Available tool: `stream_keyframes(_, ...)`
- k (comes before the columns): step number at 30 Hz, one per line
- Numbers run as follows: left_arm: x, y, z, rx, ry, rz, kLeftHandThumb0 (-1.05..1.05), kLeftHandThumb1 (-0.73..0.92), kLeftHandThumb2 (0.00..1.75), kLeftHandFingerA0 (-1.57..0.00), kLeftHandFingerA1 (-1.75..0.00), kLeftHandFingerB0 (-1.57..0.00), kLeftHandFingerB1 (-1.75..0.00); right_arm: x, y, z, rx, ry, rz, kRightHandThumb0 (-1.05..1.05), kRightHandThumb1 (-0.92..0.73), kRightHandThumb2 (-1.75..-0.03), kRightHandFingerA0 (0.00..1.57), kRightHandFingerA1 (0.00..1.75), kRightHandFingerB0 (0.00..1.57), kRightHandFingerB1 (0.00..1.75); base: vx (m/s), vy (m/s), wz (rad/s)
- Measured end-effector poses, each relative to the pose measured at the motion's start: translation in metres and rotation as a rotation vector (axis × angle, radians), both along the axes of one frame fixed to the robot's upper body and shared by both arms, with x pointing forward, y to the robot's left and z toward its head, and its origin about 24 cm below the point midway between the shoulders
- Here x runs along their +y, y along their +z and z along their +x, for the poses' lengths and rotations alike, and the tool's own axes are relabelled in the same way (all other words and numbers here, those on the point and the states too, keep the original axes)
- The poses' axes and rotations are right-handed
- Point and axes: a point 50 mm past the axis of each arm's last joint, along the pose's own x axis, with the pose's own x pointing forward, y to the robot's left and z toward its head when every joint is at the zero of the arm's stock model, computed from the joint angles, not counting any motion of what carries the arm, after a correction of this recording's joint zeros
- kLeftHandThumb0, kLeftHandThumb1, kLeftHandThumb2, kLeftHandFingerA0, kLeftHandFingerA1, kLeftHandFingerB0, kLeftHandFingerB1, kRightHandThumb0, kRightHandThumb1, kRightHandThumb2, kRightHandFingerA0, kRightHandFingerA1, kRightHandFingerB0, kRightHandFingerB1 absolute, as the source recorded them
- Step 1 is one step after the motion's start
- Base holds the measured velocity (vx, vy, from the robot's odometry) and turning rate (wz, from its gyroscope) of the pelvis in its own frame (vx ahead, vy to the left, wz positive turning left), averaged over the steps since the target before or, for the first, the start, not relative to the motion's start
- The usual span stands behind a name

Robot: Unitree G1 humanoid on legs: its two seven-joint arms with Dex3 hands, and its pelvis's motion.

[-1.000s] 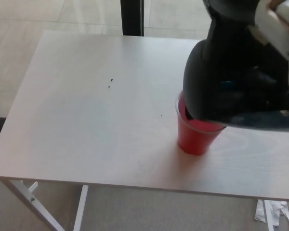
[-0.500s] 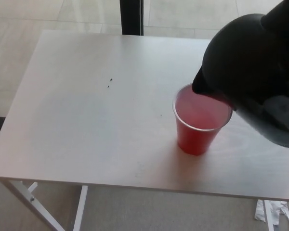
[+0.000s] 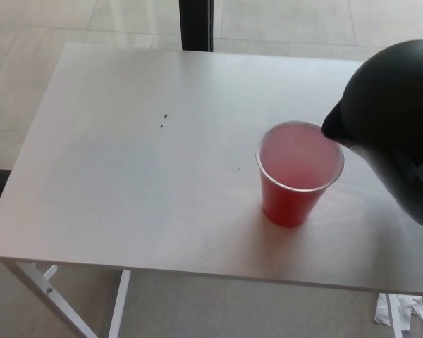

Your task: The robot uses its right hand to lift up a kettle kept on the middle of the desk by its handle and tilt it into a glass kept next to it to pour out water

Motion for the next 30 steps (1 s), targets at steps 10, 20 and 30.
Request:
stream_keyframes(10,-0.001,-0.003,-0.002,0.005,0.002,-0.007,-0.81,0.92,0.69,-0.69,-0.55,-0.56,-0.53,-0.022,-0.025,-0.005,-0.105,-0.048,0.288,-0.18,-0.6,-0.97,0.91,1.75,0.59,1.51,0.0,0.0,0.0)
stream_keyframes(20,-0.003,-0.007,-0.008,0.025,0.008,-0.015,-0.78,0.92,0.7,-0.7,-0.56,-0.56,-0.52,-0.058,-0.069,-0.015,-0.209,-0.225,0.683,-0.18,-0.65,-0.96,0.93,1.75,0.6,1.6,0.0,0.0,0.0)
stream_keyframes(30,-0.005,-0.011,-0.011,0.032,0.013,-0.026,-0.79,0.92,0.69,-0.7,-0.55,-0.56,-0.52,-0.079,-0.115,-0.023,-0.219,-0.379,0.978,-0.18,-0.54,-1.21,0.95,1.75,0.76,1.64,0.0,0.0,0.0)
